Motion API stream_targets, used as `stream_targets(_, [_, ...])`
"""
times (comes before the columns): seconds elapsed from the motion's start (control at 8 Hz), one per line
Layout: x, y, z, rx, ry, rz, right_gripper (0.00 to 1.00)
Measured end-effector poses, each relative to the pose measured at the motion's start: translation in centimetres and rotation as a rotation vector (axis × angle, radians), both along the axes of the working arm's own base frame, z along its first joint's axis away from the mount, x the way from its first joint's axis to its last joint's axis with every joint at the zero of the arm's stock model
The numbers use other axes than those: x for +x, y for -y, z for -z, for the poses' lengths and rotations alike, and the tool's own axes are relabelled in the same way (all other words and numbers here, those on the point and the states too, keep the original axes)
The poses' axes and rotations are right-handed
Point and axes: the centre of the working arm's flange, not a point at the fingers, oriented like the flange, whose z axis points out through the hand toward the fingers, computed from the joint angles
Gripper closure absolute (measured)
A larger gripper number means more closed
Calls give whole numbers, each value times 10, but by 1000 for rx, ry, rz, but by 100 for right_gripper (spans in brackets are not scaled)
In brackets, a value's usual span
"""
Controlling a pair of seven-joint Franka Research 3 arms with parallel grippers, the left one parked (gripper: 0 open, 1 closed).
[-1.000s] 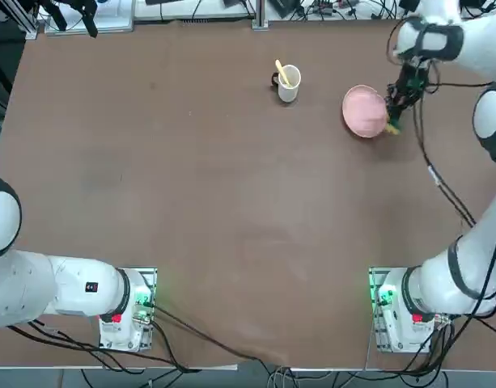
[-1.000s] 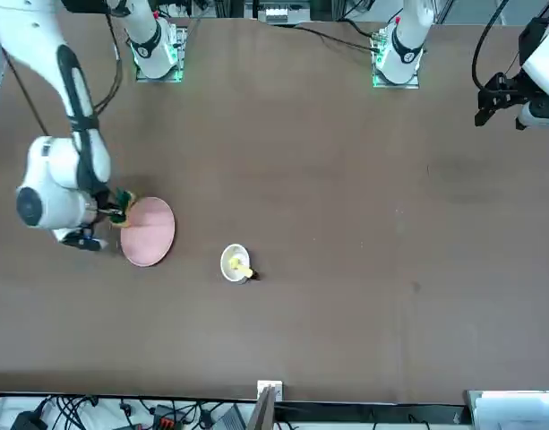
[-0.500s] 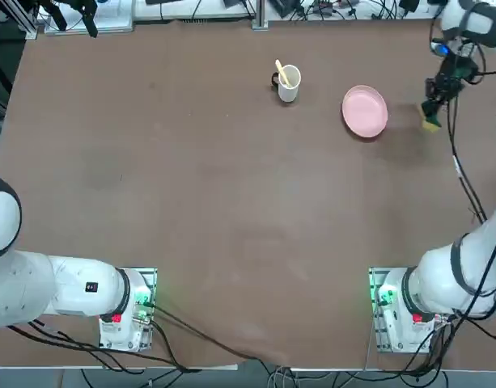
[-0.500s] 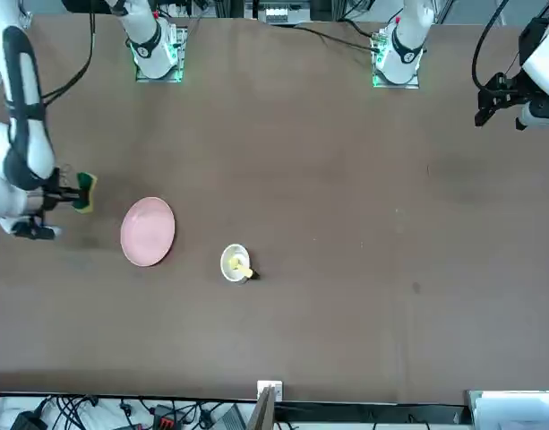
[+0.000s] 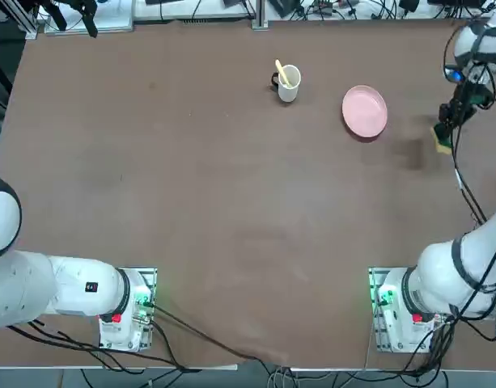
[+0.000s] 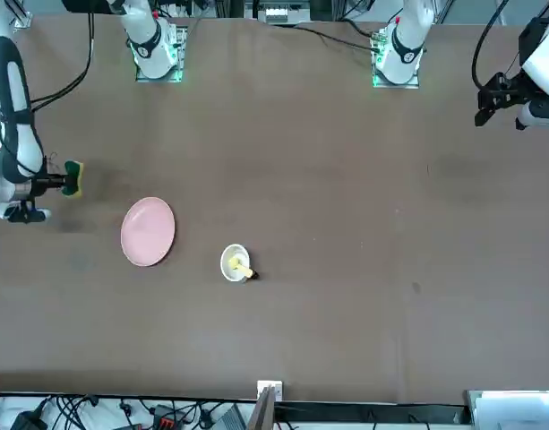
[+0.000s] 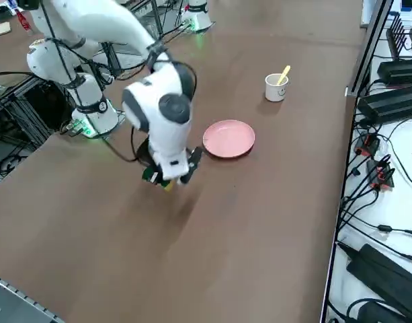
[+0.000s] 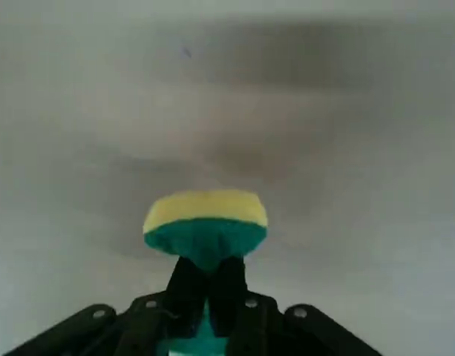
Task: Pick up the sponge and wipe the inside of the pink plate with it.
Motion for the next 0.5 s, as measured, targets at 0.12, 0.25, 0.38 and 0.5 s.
stream_targets(0.12, [-5, 9, 12, 7, -9, 7, 87])
stream_targets(0.25, [-8, 12, 21, 9, -16, 13, 68])
stream_targets(0.38, [-9, 13, 24, 10, -20, 15, 52])
stream_targets(0.5, [-7, 13, 21, 9, -15, 13, 34])
